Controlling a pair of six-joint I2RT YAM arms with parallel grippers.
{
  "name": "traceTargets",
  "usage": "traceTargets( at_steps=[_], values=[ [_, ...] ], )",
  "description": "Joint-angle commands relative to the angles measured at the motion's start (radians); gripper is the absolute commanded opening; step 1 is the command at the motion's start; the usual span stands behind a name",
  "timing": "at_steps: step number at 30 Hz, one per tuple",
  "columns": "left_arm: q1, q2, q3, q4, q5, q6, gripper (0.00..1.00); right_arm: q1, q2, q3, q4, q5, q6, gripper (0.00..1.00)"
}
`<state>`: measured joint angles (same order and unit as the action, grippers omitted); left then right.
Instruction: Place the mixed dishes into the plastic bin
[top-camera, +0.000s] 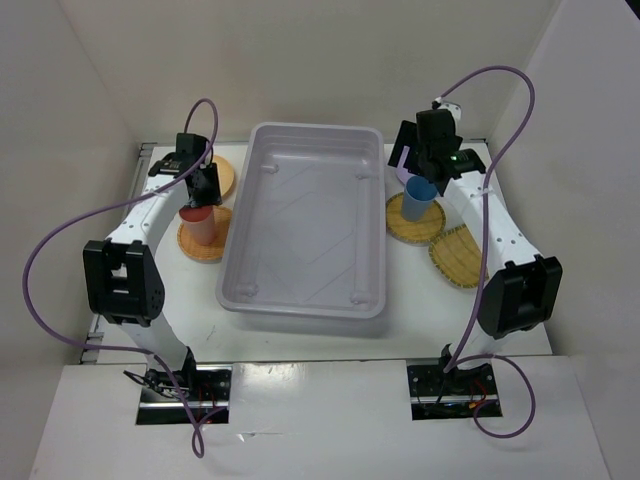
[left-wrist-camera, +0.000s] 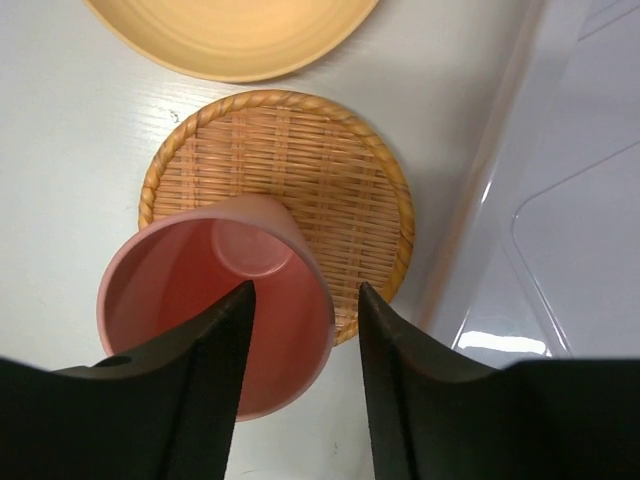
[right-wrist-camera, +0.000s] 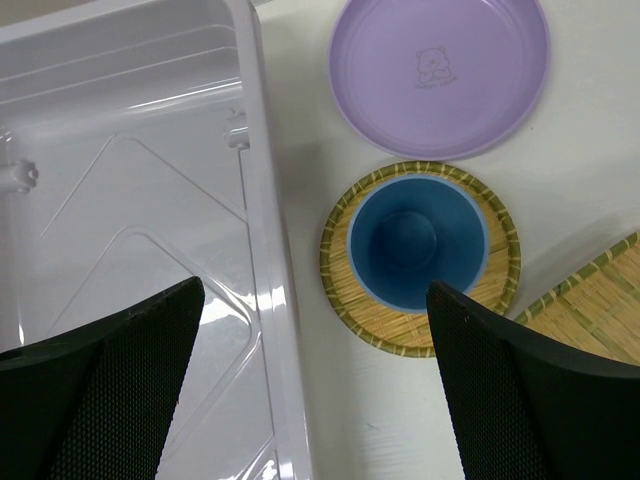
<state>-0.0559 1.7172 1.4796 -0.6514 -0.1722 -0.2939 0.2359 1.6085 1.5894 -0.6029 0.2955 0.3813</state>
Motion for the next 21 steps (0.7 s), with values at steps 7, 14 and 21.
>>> traceTargets(
  at_steps=[7, 14, 21],
  values=[
    [-0.010, 0.013, 0.010, 0.006, -0.035, -0.007, 0.52, 0.005, -0.052, -0.008, 0.000, 0.033, 0.008, 0.96],
    [-0.030, 0.033, -0.010, 0.006, -0.035, -0.007, 0.34, 0.005, -0.061, -0.017, -0.009, 0.042, 0.008, 0.96],
    [-0.039, 0.022, -0.018, -0.025, -0.101, -0.016, 0.00, 0.005, -0.081, -0.035, -0.018, 0.042, 0.008, 0.96]
  ],
)
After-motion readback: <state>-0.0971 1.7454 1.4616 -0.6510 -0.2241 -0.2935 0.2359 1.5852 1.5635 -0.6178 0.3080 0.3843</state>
